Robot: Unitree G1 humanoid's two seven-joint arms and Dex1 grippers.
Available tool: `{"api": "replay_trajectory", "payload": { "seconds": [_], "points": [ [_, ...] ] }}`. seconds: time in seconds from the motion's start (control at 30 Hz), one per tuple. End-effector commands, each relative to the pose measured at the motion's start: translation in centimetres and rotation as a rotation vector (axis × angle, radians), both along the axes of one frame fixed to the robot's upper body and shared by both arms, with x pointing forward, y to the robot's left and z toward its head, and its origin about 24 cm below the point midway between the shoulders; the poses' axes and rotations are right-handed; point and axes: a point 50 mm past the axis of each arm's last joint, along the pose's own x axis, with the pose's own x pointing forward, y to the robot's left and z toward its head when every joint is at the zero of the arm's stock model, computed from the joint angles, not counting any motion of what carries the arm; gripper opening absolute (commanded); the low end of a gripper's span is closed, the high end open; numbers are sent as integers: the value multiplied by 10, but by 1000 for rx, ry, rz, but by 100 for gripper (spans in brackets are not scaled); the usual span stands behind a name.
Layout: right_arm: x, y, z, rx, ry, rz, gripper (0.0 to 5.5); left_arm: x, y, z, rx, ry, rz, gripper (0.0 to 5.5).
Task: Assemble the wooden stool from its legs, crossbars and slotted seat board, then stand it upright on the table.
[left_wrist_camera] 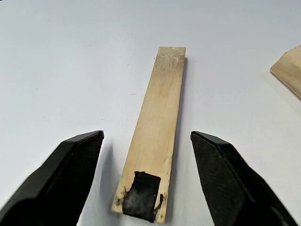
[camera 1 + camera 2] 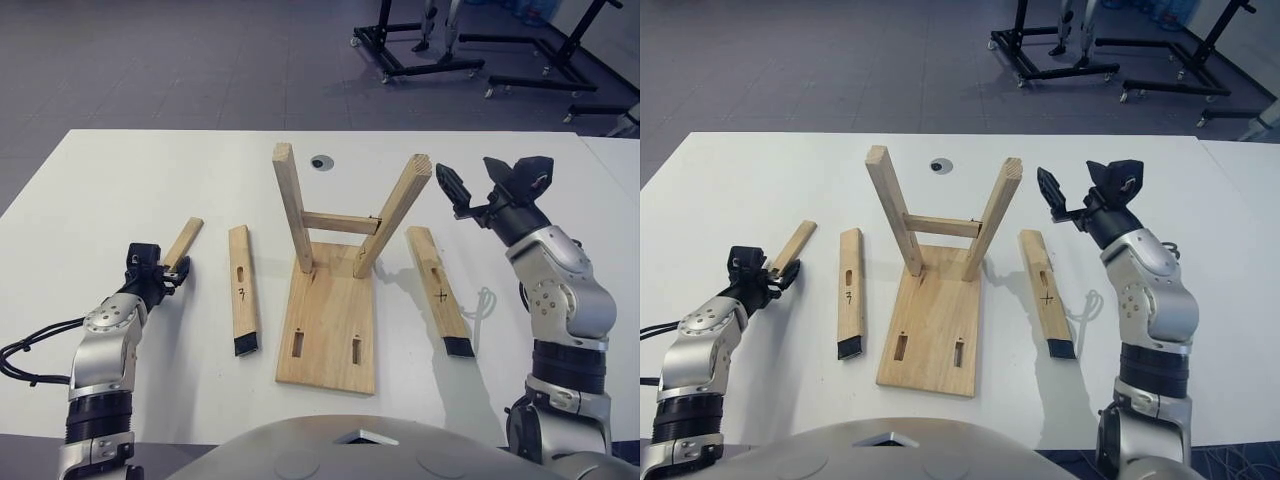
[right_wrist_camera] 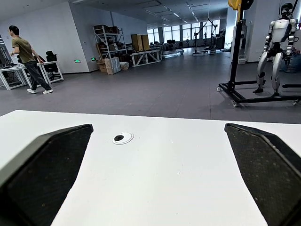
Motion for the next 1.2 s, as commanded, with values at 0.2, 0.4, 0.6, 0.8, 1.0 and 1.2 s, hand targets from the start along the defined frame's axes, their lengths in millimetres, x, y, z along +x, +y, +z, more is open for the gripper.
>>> {"api": "replay_trajectory", "payload": {
  "seconds": [0.2, 0.4, 0.6, 0.8, 1.0, 1.2],
  "points": [
    [5, 0, 10, -8, -10, 19, 517, -29, -3, -43, -93, 200, -25, 196],
    [8, -3, 13, -4, -20, 10, 517, -21, -4, -42, -79, 161, -17, 127],
    [14, -4, 20, 22, -59, 7, 517, 0, -3, -18, -40, -41, 6, 127],
    [8, -4, 61, 317, -165, 211, 517, 45, -38, 122, -5, -691, -76, 127],
    [4, 29, 109, 359, -224, 527, 517, 41, -92, 200, 159, -1000, -328, 127],
    [-19, 74, 128, 415, -208, 840, 517, 23, -146, 185, 162, -1073, -564, 127]
  ]
}}
